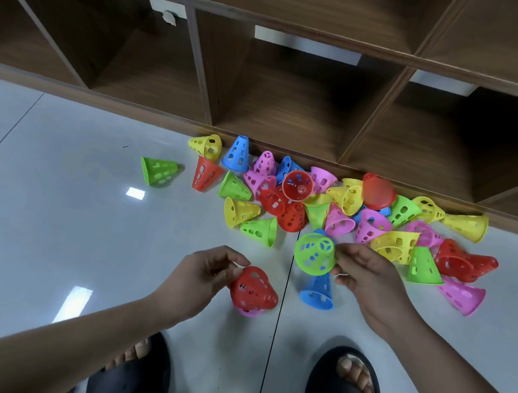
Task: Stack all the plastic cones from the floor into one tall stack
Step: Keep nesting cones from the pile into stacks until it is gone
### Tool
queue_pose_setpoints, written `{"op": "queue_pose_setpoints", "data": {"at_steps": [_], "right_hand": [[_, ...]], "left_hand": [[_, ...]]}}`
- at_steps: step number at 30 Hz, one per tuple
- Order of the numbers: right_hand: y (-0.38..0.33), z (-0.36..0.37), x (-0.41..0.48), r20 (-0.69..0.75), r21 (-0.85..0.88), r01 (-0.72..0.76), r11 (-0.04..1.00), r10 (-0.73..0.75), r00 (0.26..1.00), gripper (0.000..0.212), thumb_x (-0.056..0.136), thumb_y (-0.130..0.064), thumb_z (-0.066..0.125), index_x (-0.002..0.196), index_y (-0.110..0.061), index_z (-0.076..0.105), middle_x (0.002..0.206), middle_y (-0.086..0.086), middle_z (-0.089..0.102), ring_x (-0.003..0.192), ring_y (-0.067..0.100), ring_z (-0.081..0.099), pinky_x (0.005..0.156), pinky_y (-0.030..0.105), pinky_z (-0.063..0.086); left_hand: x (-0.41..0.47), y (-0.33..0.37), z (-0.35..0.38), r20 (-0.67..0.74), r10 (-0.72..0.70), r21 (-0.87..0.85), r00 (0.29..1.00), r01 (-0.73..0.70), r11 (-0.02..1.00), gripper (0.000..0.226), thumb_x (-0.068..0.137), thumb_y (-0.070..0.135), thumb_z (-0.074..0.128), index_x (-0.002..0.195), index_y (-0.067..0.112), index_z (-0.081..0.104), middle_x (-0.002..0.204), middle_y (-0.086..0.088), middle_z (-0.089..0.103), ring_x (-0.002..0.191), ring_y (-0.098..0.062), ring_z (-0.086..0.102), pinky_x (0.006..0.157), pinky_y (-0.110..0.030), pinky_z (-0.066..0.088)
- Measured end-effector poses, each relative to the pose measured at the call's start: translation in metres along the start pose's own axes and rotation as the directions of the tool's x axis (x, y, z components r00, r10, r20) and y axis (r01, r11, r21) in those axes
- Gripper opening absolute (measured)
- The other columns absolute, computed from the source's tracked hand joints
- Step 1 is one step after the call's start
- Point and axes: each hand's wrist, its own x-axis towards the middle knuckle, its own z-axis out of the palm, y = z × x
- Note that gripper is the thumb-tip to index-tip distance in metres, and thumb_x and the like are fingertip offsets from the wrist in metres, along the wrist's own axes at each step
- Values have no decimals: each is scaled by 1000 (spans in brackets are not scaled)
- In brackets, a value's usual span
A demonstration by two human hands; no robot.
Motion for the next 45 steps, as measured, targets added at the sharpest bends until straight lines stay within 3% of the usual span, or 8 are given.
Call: {"op": "queue_pose_setpoints", "data": {"at_steps": [5, 9, 23, 28, 32, 35, 39, 45], "right_hand": [[6, 26, -18, 165, 35, -90, 995, 83, 983, 18, 96, 6, 63, 112, 2, 71, 86, 14, 73, 77, 23, 66, 72, 34, 53], [15, 42, -30, 259, -89, -83, 993, 104, 960, 15, 97, 3, 66, 110, -2, 73, 92, 22, 74, 78, 24, 69, 70, 31, 54], [32, 58, -27, 147, -424, -69, 903, 144, 979, 10, 94, -13, 73, 97, -23, 75, 89, -5, 74, 77, 19, 77, 72, 36, 55], [27, 45, -22, 105, -733, 104, 673, -40, 994, 17, 97, -22, 63, 104, -37, 65, 84, -12, 68, 72, 6, 69, 67, 23, 51], [30, 32, -22, 170, -884, 232, 407, -183, 968, 19, 96, -29, 65, 112, -35, 60, 76, -18, 59, 81, 15, 68, 71, 37, 56], [41, 24, -21, 192, -906, 265, 329, -238, 952, 13, 94, -31, 67, 104, -32, 59, 78, -13, 63, 75, 17, 65, 66, 39, 55], [54, 18, -16, 221, -933, 282, 224, -261, 940, 11, 94, -30, 64, 93, -27, 53, 80, -6, 61, 67, 21, 60, 60, 42, 53], [56, 14, -10, 251, -939, 310, 146, -321, 913, 15, 91, -28, 70, 89, -26, 55, 83, -9, 55, 63, 17, 59, 51, 37, 50]], "left_hand": [[-5, -13, 2, 3, -9, 146, 1000, 8, 989, 18, 106, 7, 63, 110, 23, 72, 88, 4, 77, 73, -4, 66, 68, -13, 48], [-3, -26, -3, 5, -32, 217, 999, 30, 976, 22, 102, 9, 67, 110, 29, 72, 91, 5, 76, 84, -15, 74, 78, -24, 57], [31, -40, -56, -182, -85, 293, 980, 136, 946, 15, 98, 18, 72, 105, 31, 73, 92, 9, 77, 83, -10, 76, 83, -30, 55], [54, -42, -99, -295, -77, 343, 953, 181, 922, 15, 98, 23, 70, 108, 34, 72, 92, 12, 78, 85, -5, 76, 77, -30, 55], [79, -41, -139, -392, -60, 381, 918, 221, 898, 18, 98, 23, 68, 112, 33, 71, 91, 9, 78, 89, -7, 75, 65, -27, 48], [99, -37, -166, -474, -73, 333, 877, 256, 907, 20, 97, 22, 65, 114, 33, 69, 93, 9, 79, 90, -16, 75, 60, -31, 51], [124, -27, -190, -534, -5, 371, 845, 239, 897, 26, 96, 25, 67, 122, 30, 68, 108, 11, 77, 97, -18, 72, 65, -32, 51], [162, -15, -210, -542, 92, 501, 835, 233, 834, 41, 94, 31, 71, 134, 26, 66, 139, -3, 56, 112, -22, 67, 95, -41, 55]]}}
